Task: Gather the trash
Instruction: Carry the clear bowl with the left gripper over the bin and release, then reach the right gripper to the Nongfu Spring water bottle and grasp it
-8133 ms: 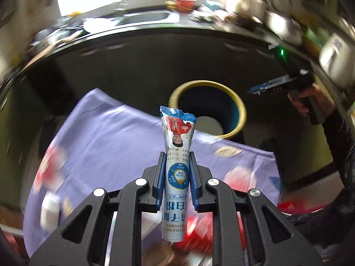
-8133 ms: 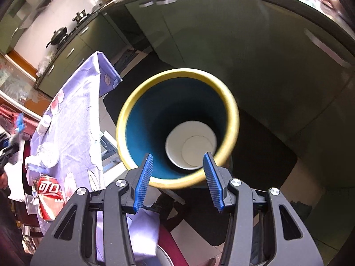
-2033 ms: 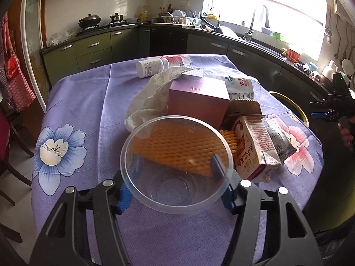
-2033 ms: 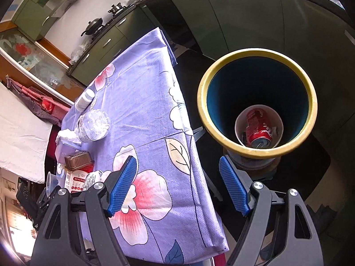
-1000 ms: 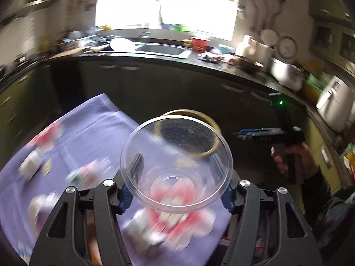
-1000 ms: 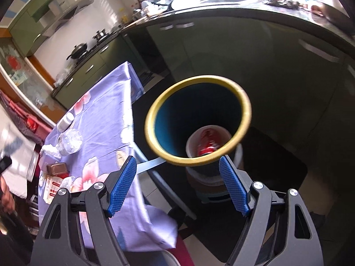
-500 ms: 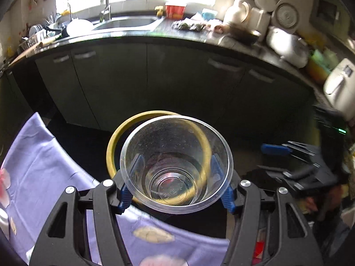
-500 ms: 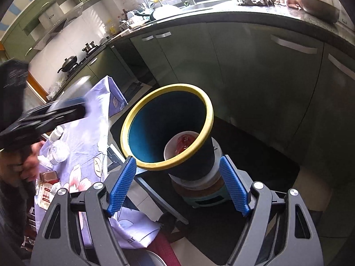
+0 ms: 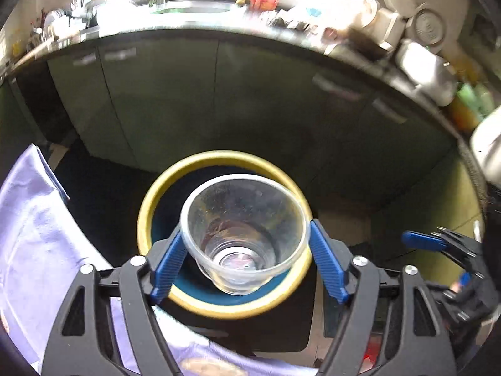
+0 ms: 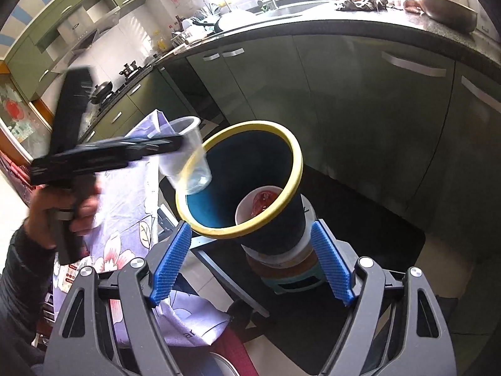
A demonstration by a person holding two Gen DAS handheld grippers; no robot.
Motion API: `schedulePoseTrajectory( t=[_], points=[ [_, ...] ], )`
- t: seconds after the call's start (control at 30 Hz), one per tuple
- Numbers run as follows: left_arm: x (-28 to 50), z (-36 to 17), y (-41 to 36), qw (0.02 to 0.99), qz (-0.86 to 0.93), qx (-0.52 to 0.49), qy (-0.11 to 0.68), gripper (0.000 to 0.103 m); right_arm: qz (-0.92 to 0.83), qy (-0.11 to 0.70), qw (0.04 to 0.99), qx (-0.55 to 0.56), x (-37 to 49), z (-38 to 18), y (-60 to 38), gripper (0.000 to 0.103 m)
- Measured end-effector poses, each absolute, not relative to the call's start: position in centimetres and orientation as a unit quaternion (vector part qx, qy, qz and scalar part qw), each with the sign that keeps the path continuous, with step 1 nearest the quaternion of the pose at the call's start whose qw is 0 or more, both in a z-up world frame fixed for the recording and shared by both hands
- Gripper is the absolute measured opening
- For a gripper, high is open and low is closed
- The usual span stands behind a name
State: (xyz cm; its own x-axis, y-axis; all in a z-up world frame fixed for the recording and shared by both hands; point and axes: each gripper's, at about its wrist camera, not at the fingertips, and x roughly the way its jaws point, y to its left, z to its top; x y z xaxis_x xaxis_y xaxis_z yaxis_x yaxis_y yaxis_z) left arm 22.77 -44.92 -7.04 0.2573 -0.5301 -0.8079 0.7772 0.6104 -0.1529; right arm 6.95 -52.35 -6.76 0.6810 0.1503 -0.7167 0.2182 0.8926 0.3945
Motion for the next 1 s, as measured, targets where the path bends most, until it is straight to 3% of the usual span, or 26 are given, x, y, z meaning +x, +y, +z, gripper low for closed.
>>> schedulePoseTrajectory(
  t=[0.1,0.47,0.73,1.0],
  points=[
    [21.0,-4.2,-42.9,0.793,-0.426,0.132,0.414,0.092,-0.023,0.4,0.887,0.229,7.2,-6.5,-52.0,0.078],
    [19.2,-0.5,-38.6,0.827,-0.422,0.111,0.353,0.091,-0.005,0.395,0.895,0.207,6.4,-4.2,-48.8,0.08],
    [16.8,3.1,-24.0,0.87,-0.35,0.03,0.347,0.093,0.02,0.42,0.89,0.178,8.8,-4.3,-45.7,0.08],
    [12.7,1.9,-8.7,0.919,-0.217,-0.017,0.329,0.096,0.081,0.457,0.877,0.124,13.8,-4.9,-38.7,0.08]
  ],
)
